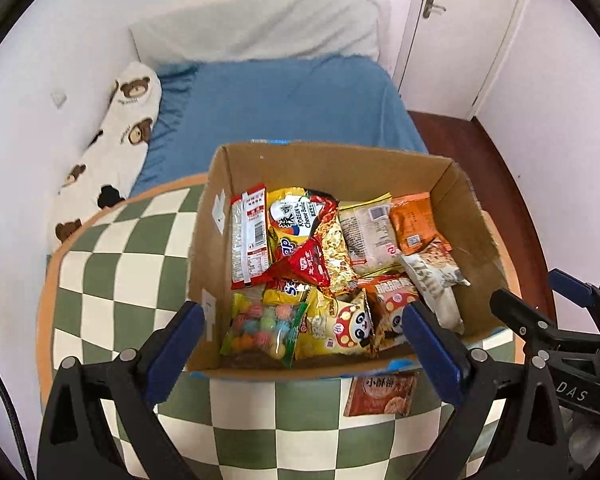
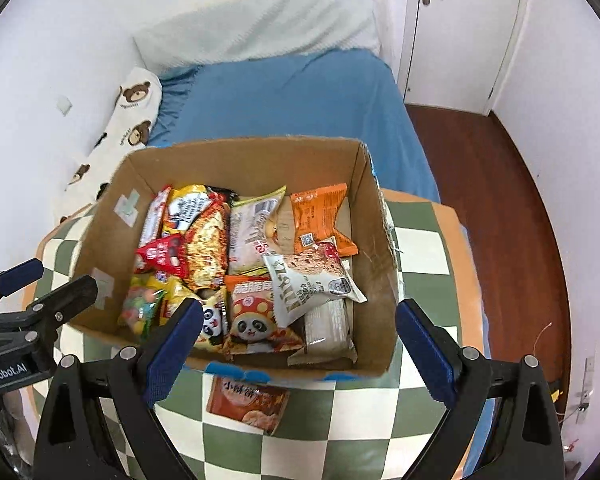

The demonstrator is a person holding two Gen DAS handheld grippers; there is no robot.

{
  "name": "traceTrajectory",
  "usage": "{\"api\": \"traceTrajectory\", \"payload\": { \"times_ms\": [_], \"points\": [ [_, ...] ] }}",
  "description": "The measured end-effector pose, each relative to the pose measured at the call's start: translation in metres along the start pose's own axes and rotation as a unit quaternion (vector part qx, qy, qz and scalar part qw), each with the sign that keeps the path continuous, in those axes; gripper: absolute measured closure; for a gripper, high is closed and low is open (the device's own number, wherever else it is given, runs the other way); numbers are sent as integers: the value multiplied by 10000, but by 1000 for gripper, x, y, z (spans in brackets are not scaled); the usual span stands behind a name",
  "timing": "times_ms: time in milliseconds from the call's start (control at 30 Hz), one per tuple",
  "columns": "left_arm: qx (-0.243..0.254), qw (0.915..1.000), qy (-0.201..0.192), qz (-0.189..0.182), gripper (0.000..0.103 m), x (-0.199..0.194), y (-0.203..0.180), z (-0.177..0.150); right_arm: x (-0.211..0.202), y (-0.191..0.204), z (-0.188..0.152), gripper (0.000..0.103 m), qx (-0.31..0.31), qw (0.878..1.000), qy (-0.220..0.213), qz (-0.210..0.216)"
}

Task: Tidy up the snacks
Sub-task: 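Lift both tools out of the box back toward the remaining snacks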

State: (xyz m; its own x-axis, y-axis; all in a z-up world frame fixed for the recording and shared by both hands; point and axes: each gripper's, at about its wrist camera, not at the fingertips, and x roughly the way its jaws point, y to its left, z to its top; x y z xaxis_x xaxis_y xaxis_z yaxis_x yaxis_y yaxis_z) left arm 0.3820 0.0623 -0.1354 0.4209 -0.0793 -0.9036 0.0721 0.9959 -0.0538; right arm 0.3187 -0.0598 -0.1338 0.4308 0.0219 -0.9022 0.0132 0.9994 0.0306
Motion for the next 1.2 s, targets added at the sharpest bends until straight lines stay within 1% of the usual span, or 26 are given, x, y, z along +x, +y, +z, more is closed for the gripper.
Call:
{"api": "traceTrajectory", "payload": {
  "times_ms": [300,433,567,667,800,867,900,933,1000,1100,1200],
  "points": [
    [106,9987,-508,-19,2,-59,-7,-30,-64,10,-30,4,21,9984,-555,67],
    [141,9973,-713,41,2,-78,-10,-42,-88,12,-45,4,44,9968,-801,-15],
    [107,9967,-807,66,2,-88,-9,-53,-99,10,-58,4,158,9961,-861,51],
    [20,9968,-797,96,2,-89,-6,-64,-102,7,-72,4,285,9961,-822,140],
    [-1,9980,-619,145,2,-77,-3,-90,-90,-2,-101,4,515,9970,-474,318],
    [9,9990,-426,158,2,-63,-2,-107,-76,-8,-120,4,656,9969,-175,400],
    [34,9993,-338,179,2,-57,-3,-114,-65,-13,-135,4,764,9961,54,440],
    [80,9994,-230,247,2,-49,-3,-122,-57,-15,-146,4,837,9952,193,472],
    [220,9989,34,416,2,-29,-5,-141,-32,-24,-175,4,1037,9911,664,503],
    [403,9967,440,554,2,-1,-9,-167,0,-38,-216,4,1290,9828,1229,494],
    [619,9921,850,683,2,26,-13,-188,36,-53,-261,4,1573,9689,1850,473]
  ]
}}
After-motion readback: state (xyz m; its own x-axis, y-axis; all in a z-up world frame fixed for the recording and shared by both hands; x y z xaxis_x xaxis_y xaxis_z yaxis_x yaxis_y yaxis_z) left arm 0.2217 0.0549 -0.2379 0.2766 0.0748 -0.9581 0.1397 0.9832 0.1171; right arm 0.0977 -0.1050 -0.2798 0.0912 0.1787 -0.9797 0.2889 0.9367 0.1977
